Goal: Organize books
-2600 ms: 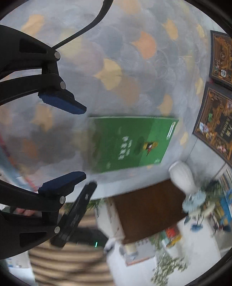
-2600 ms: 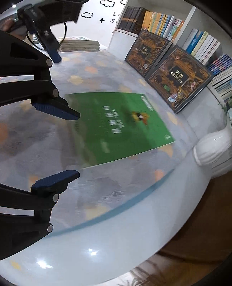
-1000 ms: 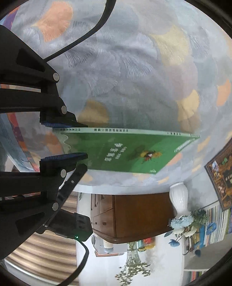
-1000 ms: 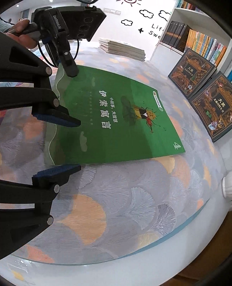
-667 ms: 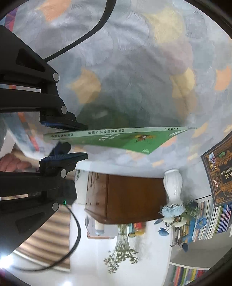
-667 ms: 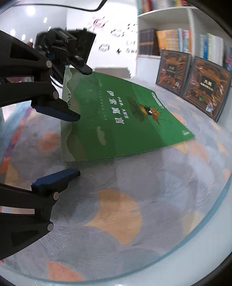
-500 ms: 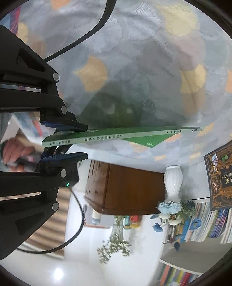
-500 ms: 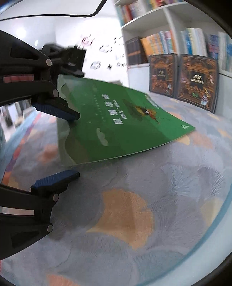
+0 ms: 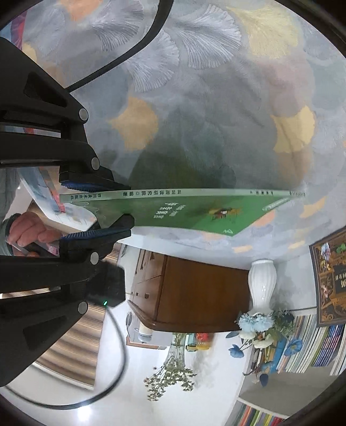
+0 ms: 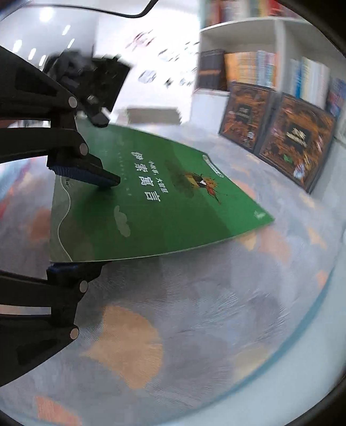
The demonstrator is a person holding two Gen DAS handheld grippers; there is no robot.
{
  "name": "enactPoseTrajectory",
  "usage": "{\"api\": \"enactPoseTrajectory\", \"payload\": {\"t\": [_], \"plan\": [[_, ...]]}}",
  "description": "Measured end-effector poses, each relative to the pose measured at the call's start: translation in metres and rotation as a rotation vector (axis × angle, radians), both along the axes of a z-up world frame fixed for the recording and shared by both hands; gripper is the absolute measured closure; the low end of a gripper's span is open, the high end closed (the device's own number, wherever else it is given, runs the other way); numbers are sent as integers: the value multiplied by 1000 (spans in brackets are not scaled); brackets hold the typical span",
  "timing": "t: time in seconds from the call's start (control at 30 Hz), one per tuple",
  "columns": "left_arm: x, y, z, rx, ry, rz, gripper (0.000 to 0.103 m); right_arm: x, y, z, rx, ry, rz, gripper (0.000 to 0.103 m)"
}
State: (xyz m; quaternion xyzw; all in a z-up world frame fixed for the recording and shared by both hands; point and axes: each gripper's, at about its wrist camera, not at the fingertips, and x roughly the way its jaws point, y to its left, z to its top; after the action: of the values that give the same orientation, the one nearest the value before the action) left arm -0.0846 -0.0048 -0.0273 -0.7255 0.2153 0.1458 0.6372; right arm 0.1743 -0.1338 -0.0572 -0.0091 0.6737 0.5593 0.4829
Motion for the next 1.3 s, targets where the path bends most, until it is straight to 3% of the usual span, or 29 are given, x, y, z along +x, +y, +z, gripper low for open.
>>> {"api": "enactPoseTrajectory", "payload": {"t": [0.07, 0.23, 0.63, 0.8, 1.1, 1.3], "plan": [[-1, -1, -1, 26, 46, -8, 83, -7, 1, 8, 5, -89, 36, 58], [2, -6, 19, 223, 222, -83, 83, -33, 2, 29, 25, -261, 114, 59], [-39, -6, 38, 377, 300, -136, 83, -111, -1, 63, 66, -528, 239, 60], [-48, -2, 48, 472, 343, -183, 83, -154, 3, 81, 107, -696, 294, 60], [-81, 13, 61, 521, 280, -219, 83, -197, 14, 102, 132, -804, 298, 61], [-116, 32, 78, 548, 245, -169, 83, -230, 37, 128, 186, -857, 308, 61]]}}
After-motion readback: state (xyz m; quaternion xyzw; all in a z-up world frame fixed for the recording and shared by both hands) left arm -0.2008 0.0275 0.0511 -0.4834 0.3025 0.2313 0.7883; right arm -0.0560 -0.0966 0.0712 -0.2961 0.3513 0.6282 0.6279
